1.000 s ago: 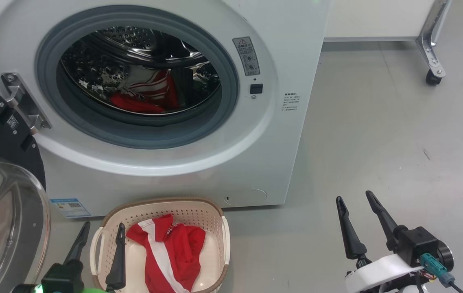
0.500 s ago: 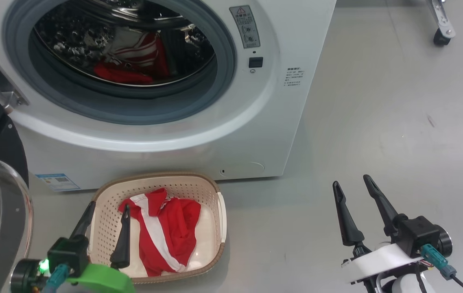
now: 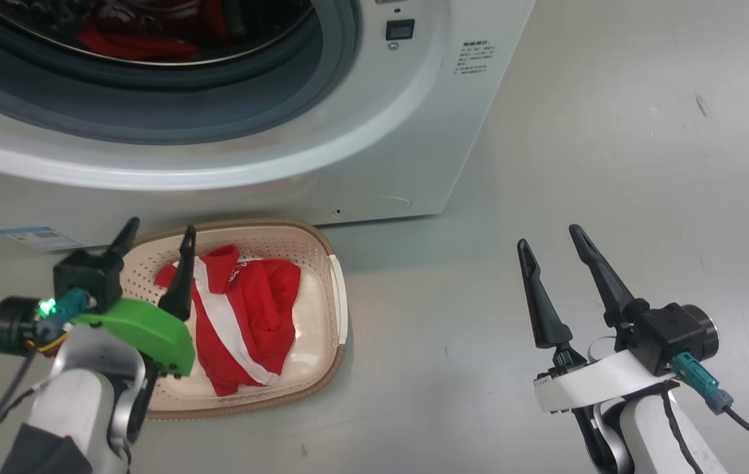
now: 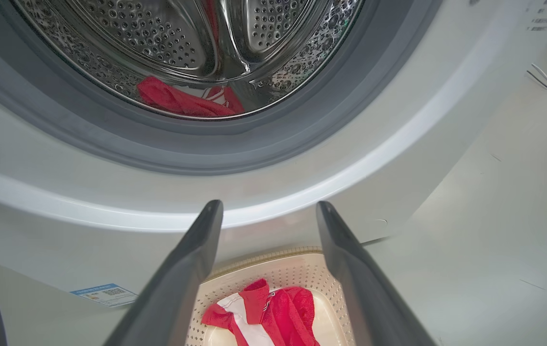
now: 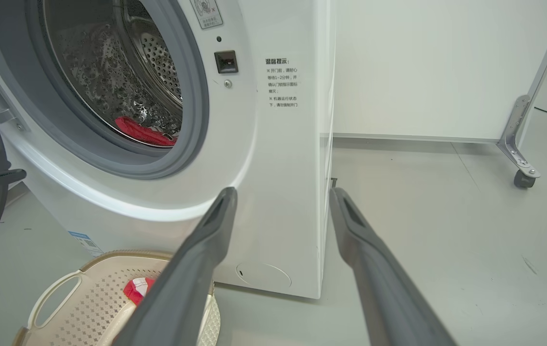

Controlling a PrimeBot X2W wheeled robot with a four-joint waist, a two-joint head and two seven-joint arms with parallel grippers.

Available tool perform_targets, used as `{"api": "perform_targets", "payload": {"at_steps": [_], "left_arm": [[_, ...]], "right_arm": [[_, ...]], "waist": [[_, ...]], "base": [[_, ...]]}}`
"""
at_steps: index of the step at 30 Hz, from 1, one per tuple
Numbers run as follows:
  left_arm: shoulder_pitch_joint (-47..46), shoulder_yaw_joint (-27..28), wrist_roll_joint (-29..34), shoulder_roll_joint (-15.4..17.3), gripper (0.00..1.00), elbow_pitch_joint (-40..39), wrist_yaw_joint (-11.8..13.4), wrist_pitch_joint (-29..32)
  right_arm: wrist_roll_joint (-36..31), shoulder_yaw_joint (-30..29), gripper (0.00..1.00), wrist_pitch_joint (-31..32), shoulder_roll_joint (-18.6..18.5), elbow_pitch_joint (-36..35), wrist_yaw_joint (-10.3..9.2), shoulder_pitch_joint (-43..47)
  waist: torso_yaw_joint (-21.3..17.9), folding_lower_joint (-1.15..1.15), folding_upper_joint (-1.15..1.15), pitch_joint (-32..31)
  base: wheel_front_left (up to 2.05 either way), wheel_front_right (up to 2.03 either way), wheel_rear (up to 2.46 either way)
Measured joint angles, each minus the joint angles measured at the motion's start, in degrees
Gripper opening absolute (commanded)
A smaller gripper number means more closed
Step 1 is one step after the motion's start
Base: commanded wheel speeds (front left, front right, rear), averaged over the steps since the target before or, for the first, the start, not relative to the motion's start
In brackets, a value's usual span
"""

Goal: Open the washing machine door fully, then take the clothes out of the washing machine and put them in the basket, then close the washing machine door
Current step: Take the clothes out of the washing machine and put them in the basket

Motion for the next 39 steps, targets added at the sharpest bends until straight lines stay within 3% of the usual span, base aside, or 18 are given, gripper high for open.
{"api": "perform_targets", "payload": {"at_steps": [4,12,25,39], "left_arm": [[-5.64,1.79,-2.18,0.32,1.00,1.81,-1.02,2.67],[-14.87,2.57,-2.24,4.85,1.00,4.48,-3.48,8.04],[-30.68,4.47,-0.35,15.12,1.00,7.92,-6.82,17.44],[-42.86,3.09,0.37,23.70,1.00,10.36,-8.57,27.05]], "right_arm": [[0.09,0.67,1.00,0.00,0.12,-0.49,0.02,-2.34],[1.58,1.62,1.00,0.00,0.29,-0.58,0.35,-5.54],[11.43,6.34,1.00,-0.01,0.31,-2.03,-2.21,-9.82],[15.77,9.05,1.00,0.00,0.37,-2.93,-4.26,-11.93]], "waist": [[-1.10,0.00,0.00,3.15],[-3.86,0.00,0.00,8.14],[-11.43,0.01,0.00,15.01],[-17.59,0.00,0.00,19.82]], "base": [[0.00,0.00,0.00],[0.00,0.00,0.00],[0.00,0.00,0.00],[0.00,0.00,0.00]]}}
